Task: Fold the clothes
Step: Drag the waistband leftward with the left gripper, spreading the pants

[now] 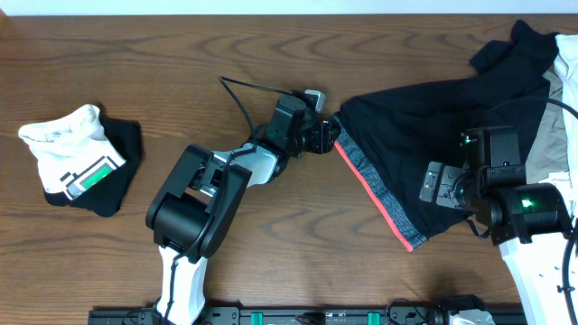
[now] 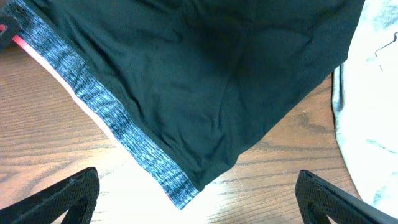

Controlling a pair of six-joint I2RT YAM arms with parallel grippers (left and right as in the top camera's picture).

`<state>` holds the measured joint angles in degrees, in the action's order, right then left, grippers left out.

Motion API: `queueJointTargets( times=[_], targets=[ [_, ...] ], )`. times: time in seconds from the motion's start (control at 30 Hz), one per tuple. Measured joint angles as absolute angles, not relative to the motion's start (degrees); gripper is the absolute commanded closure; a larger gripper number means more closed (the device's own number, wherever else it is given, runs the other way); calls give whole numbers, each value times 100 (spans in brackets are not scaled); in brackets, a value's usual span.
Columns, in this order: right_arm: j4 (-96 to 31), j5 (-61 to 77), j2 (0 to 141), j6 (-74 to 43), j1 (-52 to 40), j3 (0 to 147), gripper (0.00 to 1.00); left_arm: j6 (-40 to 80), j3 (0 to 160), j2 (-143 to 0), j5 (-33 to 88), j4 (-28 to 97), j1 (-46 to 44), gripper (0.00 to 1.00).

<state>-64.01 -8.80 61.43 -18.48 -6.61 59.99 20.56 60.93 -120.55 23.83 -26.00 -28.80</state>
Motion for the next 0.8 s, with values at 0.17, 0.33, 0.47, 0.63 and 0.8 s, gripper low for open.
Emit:
queueJointTargets(
  times=[0.17, 0.33, 0.47, 0.63, 0.8],
  targets=[
    [-6401, -875, 6143, -1848, -661, 5999, 2, 2082, 6066, -12110, 2362, -2554, -2886, 94],
    [-6401, -878, 6143, -1848, -659, 5999, 2, 2104, 6055, -12140, 2379, -2620, -2897, 94],
    [-6403, -878, 6143, -1848, -661, 5999, 2, 2104, 6047, -12127, 2388, -2606, -2862, 94],
    [-6403, -875, 6143, -1848, -661, 5999, 2, 2117, 5935, -11852, 2401, -2274, -2528, 94],
    [-6403, -873, 6143, -1848, -659, 5999, 2, 2115, 5859, -11166, 2392, -2117, -1562, 94]
  ],
)
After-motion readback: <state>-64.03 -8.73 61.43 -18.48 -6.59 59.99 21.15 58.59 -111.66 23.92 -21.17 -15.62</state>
